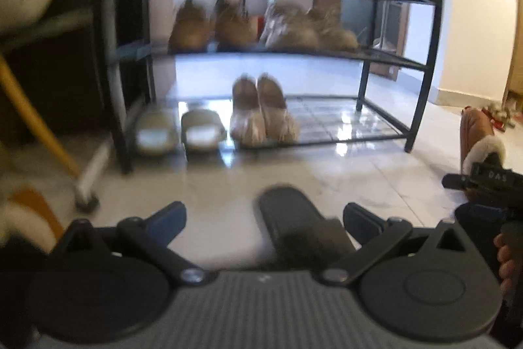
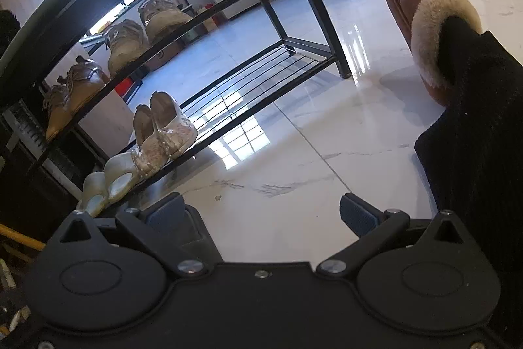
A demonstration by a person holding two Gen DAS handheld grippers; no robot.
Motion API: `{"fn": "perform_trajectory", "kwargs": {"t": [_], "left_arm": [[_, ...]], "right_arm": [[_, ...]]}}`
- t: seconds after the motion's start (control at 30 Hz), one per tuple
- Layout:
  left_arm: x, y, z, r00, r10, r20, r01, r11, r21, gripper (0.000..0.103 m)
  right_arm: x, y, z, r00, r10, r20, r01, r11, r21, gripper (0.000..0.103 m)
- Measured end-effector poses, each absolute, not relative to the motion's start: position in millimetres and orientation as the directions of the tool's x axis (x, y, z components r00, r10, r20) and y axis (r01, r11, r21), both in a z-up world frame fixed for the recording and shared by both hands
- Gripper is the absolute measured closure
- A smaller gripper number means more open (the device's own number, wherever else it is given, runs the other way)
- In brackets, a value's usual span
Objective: Organize scattered shoes
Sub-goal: 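Carry the black slipper with the left gripper and lower it to the floor, then grasp the soles-up black slipper with the right gripper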
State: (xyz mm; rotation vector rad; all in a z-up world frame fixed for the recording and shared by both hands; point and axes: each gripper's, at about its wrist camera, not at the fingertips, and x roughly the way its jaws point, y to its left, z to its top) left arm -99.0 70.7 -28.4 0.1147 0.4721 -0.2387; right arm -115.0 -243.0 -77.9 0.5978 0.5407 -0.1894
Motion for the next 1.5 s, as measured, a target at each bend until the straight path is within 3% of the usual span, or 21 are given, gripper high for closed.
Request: {"fn": "perform_trajectory", "kwargs": {"t": [0.1, 0.2, 0.4, 0.57, 0.67, 0.8, 0.97, 1.07, 1.1, 1.23, 1.5], "left_arm": [[-98.8, 73.5, -17.4, 0.881, -0.155, -0.447, 0.222, 0.970, 0.102, 0.001], [-90.2, 103.6, -9.6, 0.856, -0.127, -0.501, 0.140, 0.990, -0.013, 0.001], [-101.7, 154.4, -7.8, 0.800, -0.034, -0.600, -0.012, 0.997, -0.072, 0.001], [-116.4, 177.7, -9.3, 0.788, 0.025, -0.616, -0.071, 0.996, -0.050, 0.001], [-119.9, 188.4, -10.0, 0.794, 0.043, -0.606, -0.107, 0.992, -0.070, 0.001], [-119.7, 200.3, -13.3, 0.798, 0.050, -0.601, -0.137, 0.985, -0.100, 0.001], [-117.8, 216.7, -21.2, 0.782, 0.028, -0.622, -0.167, 0.972, -0.166, 0.001], [-116.3, 225.8, -24.5, 0.773, 0.031, -0.633, -0.196, 0.961, -0.193, 0.001], [-115.9, 228.6, -25.1, 0.771, 0.034, -0.636, -0.207, 0.958, -0.201, 0.001], [-118.1, 239.1, -26.2, 0.770, 0.049, -0.637, -0.249, 0.941, -0.229, 0.001], [-120.4, 248.7, -28.3, 0.762, 0.060, -0.645, -0.286, 0.924, -0.252, 0.001]], "right_arm": [[-115.5, -250.3, -80.4, 0.848, -0.001, -0.530, 0.328, 0.787, 0.522, 0.000], [-115.7, -249.9, -83.3, 0.847, 0.091, -0.525, 0.277, 0.766, 0.580, 0.000], [-111.9, -206.1, -97.6, 0.718, 0.455, -0.527, 0.176, 0.614, 0.770, 0.000], [-100.5, -144.1, -144.4, 0.461, 0.702, -0.542, 0.430, 0.358, 0.829, 0.000], [-100.4, -109.6, -169.3, 0.366, 0.721, -0.589, 0.582, 0.316, 0.749, 0.000], [-91.1, -68.8, -184.1, 0.312, 0.628, -0.713, 0.538, 0.502, 0.677, 0.000], [-85.5, -51.5, -191.2, 0.373, 0.502, -0.781, 0.490, 0.609, 0.625, 0.000], [-82.0, -48.1, -190.8, 0.413, 0.542, -0.732, 0.438, 0.587, 0.681, 0.007], [-79.7, -47.3, -189.7, 0.428, 0.561, -0.709, 0.418, 0.573, 0.705, 0.015], [-67.4, -47.4, -180.6, 0.465, 0.617, -0.635, 0.361, 0.523, 0.772, 0.022], [-49.6, -44.6, -146.6, 0.502, 0.678, -0.537, 0.277, 0.462, 0.843, 0.022]]}}
